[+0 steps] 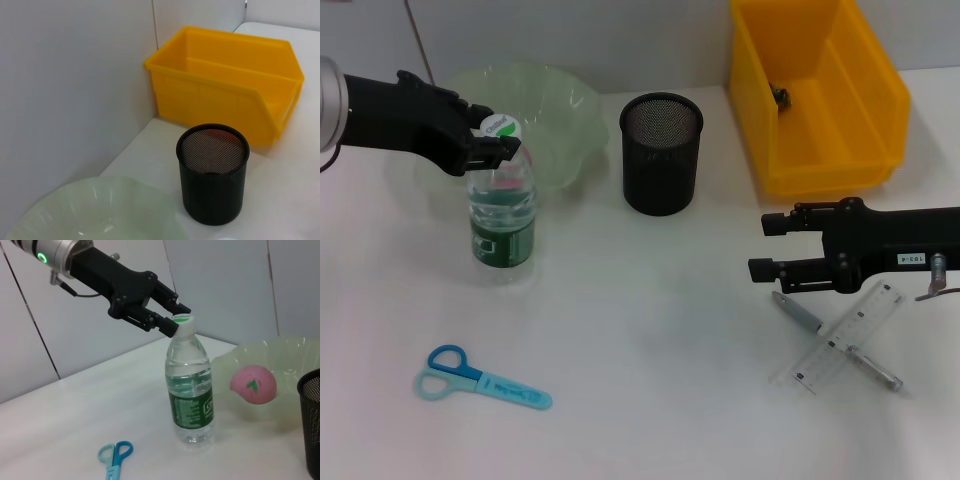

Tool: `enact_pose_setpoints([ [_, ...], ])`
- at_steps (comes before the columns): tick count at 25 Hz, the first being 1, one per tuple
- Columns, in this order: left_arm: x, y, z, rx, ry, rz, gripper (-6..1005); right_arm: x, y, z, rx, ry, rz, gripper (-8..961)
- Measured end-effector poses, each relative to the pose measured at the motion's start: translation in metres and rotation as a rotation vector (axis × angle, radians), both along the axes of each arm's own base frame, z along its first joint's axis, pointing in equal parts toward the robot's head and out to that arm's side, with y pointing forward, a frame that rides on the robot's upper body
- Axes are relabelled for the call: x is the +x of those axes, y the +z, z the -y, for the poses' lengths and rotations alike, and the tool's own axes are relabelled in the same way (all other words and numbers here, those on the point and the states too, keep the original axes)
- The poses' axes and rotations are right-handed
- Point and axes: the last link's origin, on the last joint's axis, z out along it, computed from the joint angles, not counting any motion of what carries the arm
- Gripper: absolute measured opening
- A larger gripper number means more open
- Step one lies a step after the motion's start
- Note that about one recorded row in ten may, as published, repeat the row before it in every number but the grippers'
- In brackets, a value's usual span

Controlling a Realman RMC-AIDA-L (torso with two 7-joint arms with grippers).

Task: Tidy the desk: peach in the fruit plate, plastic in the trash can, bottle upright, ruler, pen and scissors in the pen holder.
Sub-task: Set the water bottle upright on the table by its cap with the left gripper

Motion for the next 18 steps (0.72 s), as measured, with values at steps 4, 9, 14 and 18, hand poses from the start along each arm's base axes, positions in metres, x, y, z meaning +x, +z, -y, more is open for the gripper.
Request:
enact_pose_setpoints([
  [4, 0.0016, 0.0, -0.0006, -0.002, -0.004, -0.005, 421, -0.0002, -0.0003, 0.0, 0.0, 0.0, -0.001, 740],
  [9, -0.002, 0.0032, -0.0005, 0.007, 0.009, 0.0, 420, 0.0004, -0.0006, 0.0006, 0.0, -0.002, -0.001, 740],
  [14, -0.0058, 0.0062, -0.0003, 0.015, 0.022, 0.006, 336, 0.0008, -0.0004, 0.0006, 0.001, -0.005, -0.002, 740],
  [18, -0.0072, 0.0064, 0.0005, 0.013, 0.026, 0.006, 252, 0.0002, -0.0004, 0.0001, 0.001, -0.004, -0.002, 740],
])
